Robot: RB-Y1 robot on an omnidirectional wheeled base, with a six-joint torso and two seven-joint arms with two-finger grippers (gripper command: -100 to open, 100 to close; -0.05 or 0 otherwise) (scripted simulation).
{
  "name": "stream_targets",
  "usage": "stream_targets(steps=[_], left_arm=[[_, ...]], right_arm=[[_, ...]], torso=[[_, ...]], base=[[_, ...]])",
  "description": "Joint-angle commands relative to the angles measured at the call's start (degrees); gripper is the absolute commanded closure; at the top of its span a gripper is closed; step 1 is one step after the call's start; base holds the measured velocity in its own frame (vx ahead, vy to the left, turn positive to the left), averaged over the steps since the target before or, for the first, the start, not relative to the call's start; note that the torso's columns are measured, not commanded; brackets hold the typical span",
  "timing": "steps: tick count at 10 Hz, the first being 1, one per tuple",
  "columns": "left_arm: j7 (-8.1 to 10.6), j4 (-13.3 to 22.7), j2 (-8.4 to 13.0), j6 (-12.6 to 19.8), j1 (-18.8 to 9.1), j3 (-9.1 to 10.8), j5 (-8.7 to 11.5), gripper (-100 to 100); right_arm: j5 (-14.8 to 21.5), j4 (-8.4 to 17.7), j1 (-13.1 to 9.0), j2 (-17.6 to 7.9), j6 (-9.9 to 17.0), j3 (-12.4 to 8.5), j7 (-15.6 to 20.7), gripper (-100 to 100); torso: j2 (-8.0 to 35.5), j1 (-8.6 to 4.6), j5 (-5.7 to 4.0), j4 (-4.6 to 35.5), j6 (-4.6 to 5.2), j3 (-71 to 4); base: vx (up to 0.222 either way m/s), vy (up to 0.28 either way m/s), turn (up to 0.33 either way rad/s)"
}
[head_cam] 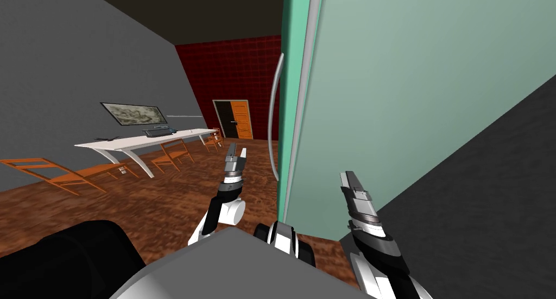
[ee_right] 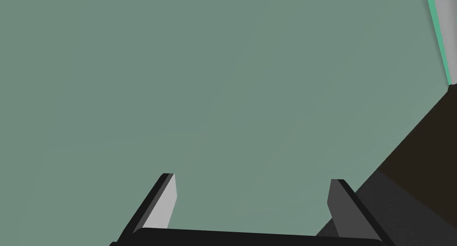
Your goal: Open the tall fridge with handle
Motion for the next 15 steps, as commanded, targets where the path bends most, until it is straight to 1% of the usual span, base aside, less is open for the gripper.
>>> stream_targets(steps=[1, 2, 3, 4, 5, 6, 7, 8, 9, 10, 11, 12, 13, 14, 15], left_arm=[[0.00, 0.00, 0.00, 0.00, 0.00, 0.00, 0.00, 0], [0.00, 0.00, 0.00, 0.00, 0.00, 0.00, 0.00, 0], [0.00, 0.00, 0.00, 0.00, 0.00, 0.00, 0.00, 0], [0.00, 0.00, 0.00, 0.00, 0.00, 0.00, 0.00, 0], [0.00, 0.00, 0.00, 0.00, 0.00, 0.00, 0.00, 0], [0.00, 0.00, 0.00, 0.00, 0.00, 0.00, 0.00, 0], [0.00, 0.00, 0.00, 0.00, 0.00, 0.00, 0.00, 0], [0.00, 0.00, 0.00, 0.00, 0.00, 0.00, 0.00, 0], [0.00, 0.00, 0.00, 0.00, 0.00, 0.00, 0.00, 0], [0.00, 0.00, 0.00, 0.00, 0.00, 0.00, 0.00, 0], [0.00, 0.00, 0.00, 0.00, 0.00, 0.00, 0.00, 0], [0.00, 0.00, 0.00, 0.00, -0.01, 0.00, 0.00, 0], [0.00, 0.00, 0.00, 0.00, 0.00, 0.00, 0.00, 0], [0.00, 0.00, 0.00, 0.00, 0.00, 0.00, 0.00, 0], [0.00, 0.00, 0.00, 0.00, 0.00, 0.00, 0.00, 0]], right_arm=[[0.87, 1.13, -0.18, -0.45, -1.29, -0.08, 4.23, -100], [1.68, 2.28, -0.42, -0.72, -2.49, -0.14, 6.01, -100], [1.68, 2.28, -0.42, -0.72, -2.49, -0.14, 7.62, -100], [2.53, 3.50, -0.68, -0.93, -3.73, -0.20, 9.28, -100], [2.53, 3.50, -0.68, -0.93, -3.73, -0.20, 10.92, -100], [2.53, 3.50, -0.68, -0.93, -3.73, -0.20, 11.38, -100], [3.41, 4.79, -0.95, -1.07, -5.01, -0.27, 13.68, -100], [3.41, 4.79, -0.95, -1.07, -5.01, -0.27, 15.14, -100], [4.32, 6.14, -1.24, -1.16, -6.33, -0.34, 16.80, -100], [4.32, 6.14, -1.24, -1.16, -6.33, -0.34, 18.44, -100], [4.32, 6.14, -1.24, -1.16, -6.33, -0.34, 19.07, -100], [5.25, 7.55, -1.54, -1.20, -7.68, -0.41, 21.24, -100], [5.25, 7.55, -1.54, -1.20, -7.68, -0.41, 22.75, -100], [6.20, 9.03, -1.85, -1.21, -9.05, -0.48, 24.41, -100], [6.20, 9.03, -1.85, -1.21, -9.05, -0.48, 26.03, -100]], torso=[[-0.02, 0.05, 0.01, 0.00, 0.02, 0.00], [-0.01, 0.02, 0.01, 0.00, 0.00, 0.00], [-0.06, 0.00, 0.00, -0.01, 0.02, -0.03], [-0.04, -0.01, 0.00, -0.01, 0.00, -0.02], [-0.06, 0.07, 0.01, -0.01, 0.02, -0.03], [-0.03, 0.03, 0.01, -0.01, 0.00, -0.02], [0.04, -0.10, -0.03, 0.01, 0.00, 0.02], [-0.03, -0.02, -0.02, 0.00, 0.02, 0.00], [-0.01, 0.03, 0.01, 0.00, 0.01, -0.01], [-0.02, 0.09, 0.02, -0.01, 0.02, -0.01], [0.03, 0.03, 0.01, 0.01, 0.00, 0.02], [0.01, -0.08, -0.02, 0.01, 0.00, 0.01], [-0.01, 0.01, -0.01, 0.00, 0.02, 0.00], [-0.03, 0.04, 0.01, -0.01, 0.01, -0.02], [-0.04, 0.08, 0.02, -0.01, 0.02, -0.02]], base=[[0.023, 0.061, -0.048], [0.035, 0.059, -0.111], [0.029, 0.056, -0.054], [0.036, 0.078, -0.096], [0.032, 0.072, -0.051], [0.010, 0.029, 0.006], [0.028, 0.049, -0.084], [0.019, 0.056, -0.074], [0.018, 0.073, -0.121], [-0.008, 0.061, -0.068], [-0.005, 0.029, 0.010], [-0.005, 0.053, -0.077], [-0.006, 0.057, -0.083], [-0.006, 0.070, -0.145], [-0.008, 0.066, -0.071]])
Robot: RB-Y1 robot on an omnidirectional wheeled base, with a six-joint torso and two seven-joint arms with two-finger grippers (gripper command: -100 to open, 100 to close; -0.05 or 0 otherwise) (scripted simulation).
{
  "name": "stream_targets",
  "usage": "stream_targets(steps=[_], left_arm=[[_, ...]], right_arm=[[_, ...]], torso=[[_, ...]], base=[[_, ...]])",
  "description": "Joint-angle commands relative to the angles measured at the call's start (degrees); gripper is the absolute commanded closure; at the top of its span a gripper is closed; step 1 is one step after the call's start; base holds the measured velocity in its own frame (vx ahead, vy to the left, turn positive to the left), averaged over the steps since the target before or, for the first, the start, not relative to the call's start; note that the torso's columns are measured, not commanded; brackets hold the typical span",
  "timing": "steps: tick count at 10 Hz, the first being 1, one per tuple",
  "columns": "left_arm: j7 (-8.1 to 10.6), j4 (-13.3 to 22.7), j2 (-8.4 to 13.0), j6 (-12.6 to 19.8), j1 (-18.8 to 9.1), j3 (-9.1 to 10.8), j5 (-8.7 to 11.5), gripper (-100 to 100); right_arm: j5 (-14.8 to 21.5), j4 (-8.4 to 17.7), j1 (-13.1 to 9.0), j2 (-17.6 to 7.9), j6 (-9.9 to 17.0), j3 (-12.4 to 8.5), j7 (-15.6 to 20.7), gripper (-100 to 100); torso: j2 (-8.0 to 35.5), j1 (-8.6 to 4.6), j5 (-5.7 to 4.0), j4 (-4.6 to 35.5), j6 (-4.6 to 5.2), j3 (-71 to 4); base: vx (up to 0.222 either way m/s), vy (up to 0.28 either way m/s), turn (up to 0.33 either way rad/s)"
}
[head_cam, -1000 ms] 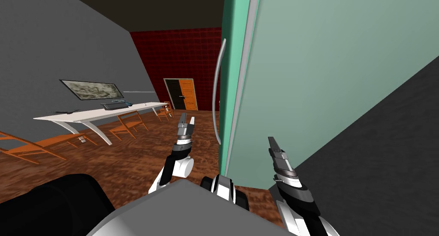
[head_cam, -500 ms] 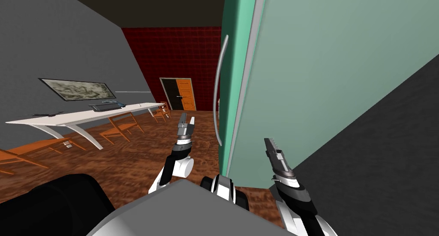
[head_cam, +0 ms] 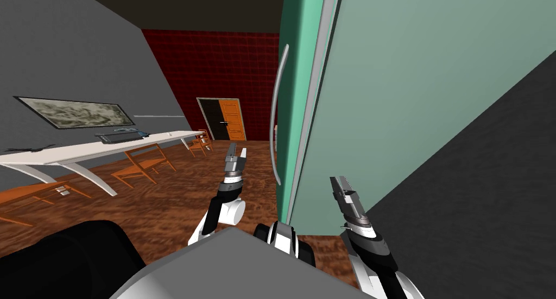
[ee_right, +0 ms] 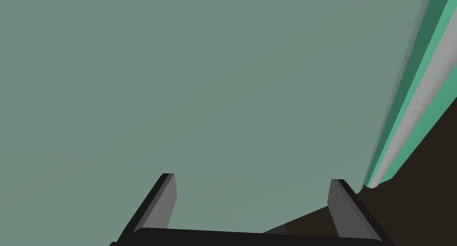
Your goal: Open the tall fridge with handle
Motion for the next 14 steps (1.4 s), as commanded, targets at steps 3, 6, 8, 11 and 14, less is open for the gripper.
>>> stream_targets(steps=[3, 6, 8, 11, 14], left_arm=[[0.00, 0.00, 0.00, 0.00, 0.00, 0.00, 0.00, 0], [0.00, 0.00, 0.01, 0.00, 0.00, 0.00, 0.00, 0], [0.00, 0.00, 0.01, 0.00, 0.00, 0.01, 0.00, 0], [0.00, 0.00, 0.01, 0.00, 0.00, 0.00, 0.00, 0], [0.00, 0.00, 0.00, 0.00, -0.01, 0.00, 0.00, 0]], right_arm=[[1.46, 2.16, -0.34, 0.04, -2.18, -0.08, 7.55, -100], [1.46, 2.16, -0.34, 0.04, -2.18, -0.08, 8.20, -100], [1.46, 2.16, -0.34, 0.04, -2.18, -0.08, 8.20, -100], [1.46, 2.16, -0.34, 0.04, -2.18, -0.08, 8.20, -100], [2.54, 4.30, -1.46, 1.51, -2.61, -0.84, 12.65, -100]], torso=[[0.00, -0.08, -0.03, 0.00, 0.01, 0.00], [0.00, -0.18, -0.05, 0.00, -0.01, 0.00], [-0.01, -0.14, -0.04, 0.00, -0.01, 0.00], [0.02, 0.02, 0.01, 0.01, -0.01, 0.02], [0.02, 0.01, 0.00, 0.01, -0.01, 0.01]], base=[[-0.006, 0.047, -0.059], [-0.002, 0.013, 0.006], [0.002, -0.012, 0.002], [-0.002, 0.015, -0.003], [-0.007, 0.046, -0.013]])
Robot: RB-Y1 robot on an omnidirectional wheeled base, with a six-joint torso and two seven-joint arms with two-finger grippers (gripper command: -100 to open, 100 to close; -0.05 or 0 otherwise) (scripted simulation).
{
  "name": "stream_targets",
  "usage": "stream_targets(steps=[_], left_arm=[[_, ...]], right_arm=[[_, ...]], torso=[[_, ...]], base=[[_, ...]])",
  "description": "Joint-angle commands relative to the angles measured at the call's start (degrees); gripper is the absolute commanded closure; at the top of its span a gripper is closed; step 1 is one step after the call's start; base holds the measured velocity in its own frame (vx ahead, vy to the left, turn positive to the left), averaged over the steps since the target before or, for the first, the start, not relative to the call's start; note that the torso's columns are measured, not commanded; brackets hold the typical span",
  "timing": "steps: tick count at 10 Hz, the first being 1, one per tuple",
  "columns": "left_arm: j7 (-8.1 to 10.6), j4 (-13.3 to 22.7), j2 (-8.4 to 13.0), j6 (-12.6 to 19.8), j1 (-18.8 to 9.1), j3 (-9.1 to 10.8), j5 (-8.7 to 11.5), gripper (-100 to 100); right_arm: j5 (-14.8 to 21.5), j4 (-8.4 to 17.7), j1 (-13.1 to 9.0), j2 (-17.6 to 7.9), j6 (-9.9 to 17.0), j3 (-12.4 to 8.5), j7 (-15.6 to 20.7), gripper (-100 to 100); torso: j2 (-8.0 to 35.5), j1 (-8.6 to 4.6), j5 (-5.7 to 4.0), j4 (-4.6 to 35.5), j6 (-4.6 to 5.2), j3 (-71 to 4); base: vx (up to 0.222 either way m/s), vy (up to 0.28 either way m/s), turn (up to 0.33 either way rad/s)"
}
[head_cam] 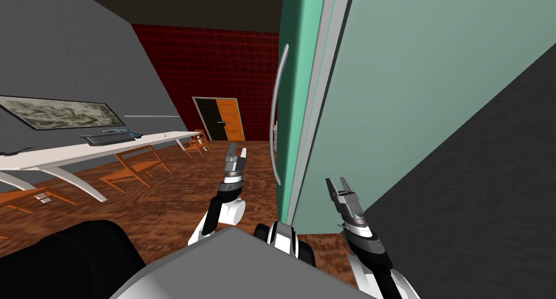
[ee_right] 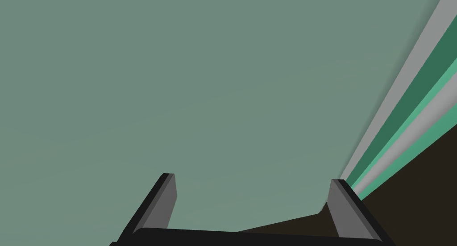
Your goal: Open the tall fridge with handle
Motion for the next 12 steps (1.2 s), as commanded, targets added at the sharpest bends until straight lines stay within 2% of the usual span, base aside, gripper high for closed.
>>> stream_targets(steps=[1, 5, 6, 11, 12], left_arm=[[0.00, 0.00, 0.00, 0.00, 0.00, 0.00, 0.00, 0], [0.00, 0.00, 0.00, 0.00, 0.00, 0.00, 0.00, 0], [0.00, 0.00, 0.00, 0.00, 0.00, 0.00, 0.00, 0], [0.00, 0.00, 0.00, 0.00, 0.00, 0.00, 0.00, 0], [0.00, 0.00, 0.00, 0.00, 0.00, 0.00, 0.00, 0]], right_arm=[[0.85, 1.67, -0.89, 0.80, -0.42, -0.57, 3.62, -100], [2.59, 4.65, -2.55, 1.25, -1.23, -1.75, 10.19, -100], [2.59, 4.65, -2.55, 1.25, -1.23, -1.75, 10.69, -100], [4.76, 8.01, -4.52, 0.98, -2.33, -3.19, 18.63, -100], [4.76, 8.01, -4.52, 0.98, -2.33, -3.19, 19.41, -100]], torso=[[0.00, -0.02, -0.01, 0.00, 0.00, 0.00], [-0.01, -0.08, -0.02, 0.00, 0.00, -0.01], [-0.01, -0.05, -0.02, 0.00, 0.00, 0.00], [-0.01, -0.11, -0.03, 0.00, 0.00, -0.01], [-0.01, -0.04, -0.01, 0.00, 0.00, 0.00]], base=[[-0.009, 0.061, -0.011], [-0.009, 0.066, -0.015], [-0.007, 0.052, -0.005], [-0.007, 0.057, -0.013], [-0.005, 0.050, -0.007]])
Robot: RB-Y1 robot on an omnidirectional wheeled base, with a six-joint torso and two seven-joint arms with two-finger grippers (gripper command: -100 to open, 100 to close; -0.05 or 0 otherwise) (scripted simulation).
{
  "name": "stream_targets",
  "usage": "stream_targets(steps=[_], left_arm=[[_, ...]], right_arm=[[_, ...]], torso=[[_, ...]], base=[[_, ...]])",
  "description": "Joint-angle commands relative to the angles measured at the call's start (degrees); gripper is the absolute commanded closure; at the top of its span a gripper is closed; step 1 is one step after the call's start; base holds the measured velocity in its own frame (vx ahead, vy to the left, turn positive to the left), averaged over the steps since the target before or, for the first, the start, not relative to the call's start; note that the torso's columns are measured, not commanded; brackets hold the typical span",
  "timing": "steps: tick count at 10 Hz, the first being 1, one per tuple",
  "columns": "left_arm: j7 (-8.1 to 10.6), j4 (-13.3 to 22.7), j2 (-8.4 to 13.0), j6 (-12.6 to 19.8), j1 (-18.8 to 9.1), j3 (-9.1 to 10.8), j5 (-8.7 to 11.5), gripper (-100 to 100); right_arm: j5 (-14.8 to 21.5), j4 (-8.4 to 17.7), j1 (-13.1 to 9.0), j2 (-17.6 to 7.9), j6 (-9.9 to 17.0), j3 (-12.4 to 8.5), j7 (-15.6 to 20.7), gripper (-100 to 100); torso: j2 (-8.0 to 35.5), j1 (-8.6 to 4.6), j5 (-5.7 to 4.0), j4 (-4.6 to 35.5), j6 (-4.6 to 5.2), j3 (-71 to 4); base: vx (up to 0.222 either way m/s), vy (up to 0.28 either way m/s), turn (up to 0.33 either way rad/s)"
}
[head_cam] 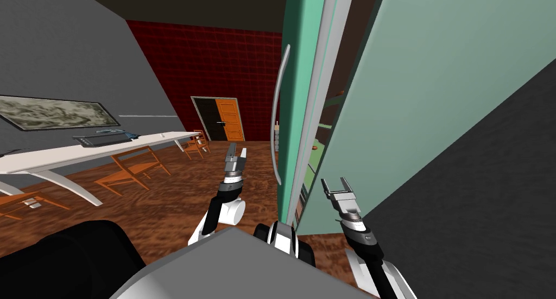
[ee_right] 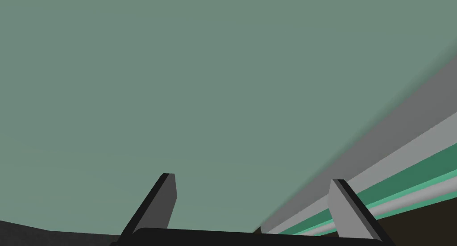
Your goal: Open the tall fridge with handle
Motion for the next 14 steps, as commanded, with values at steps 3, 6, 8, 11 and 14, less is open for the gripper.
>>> stream_targets(steps=[3, 6, 8, 11, 14], left_arm=[[0.00, 0.00, 0.00, 0.00, 0.00, 0.00, 0.00, 0], [0.00, 0.00, 0.00, 0.00, 0.00, 0.00, 0.00, 0], [0.00, 0.00, 0.00, 0.00, 0.00, 0.00, 0.00, 0], [0.00, 0.00, 0.00, 0.00, 0.00, 0.00, 0.00, 0], [0.00, 0.00, 0.00, 0.00, 0.00, 0.00, 0.00, 0]], right_arm=[[1.54, 2.27, -1.35, -0.27, -0.76, -0.98, 6.68, -100], [2.73, 4.21, -2.47, -0.54, -1.34, -1.78, 11.08, -100], [3.33, 5.24, -3.04, -0.67, -1.62, -2.19, 13.85, -100], [4.54, 7.44, -4.23, -0.88, -2.13, -3.02, 18.34, -100], [5.14, 8.62, -4.85, -0.97, -2.37, -3.44, 21.34, -100]], torso=[[0.00, -0.06, -0.01, 0.00, 0.00, 0.00], [-0.10, 0.02, 0.01, -0.04, -0.02, -0.07], [-0.01, -0.08, -0.01, 0.00, 0.00, 0.00], [-0.09, 0.06, 0.02, -0.04, -0.09, -0.06], [-0.20, 0.16, 0.02, -0.10, -0.20, -0.12]], base=[[-0.005, 0.046, -0.011], [-0.005, 0.063, -0.012], [-0.004, 0.049, -0.015], [-0.007, 0.061, -0.019], [-0.008, 0.042, -0.011]])
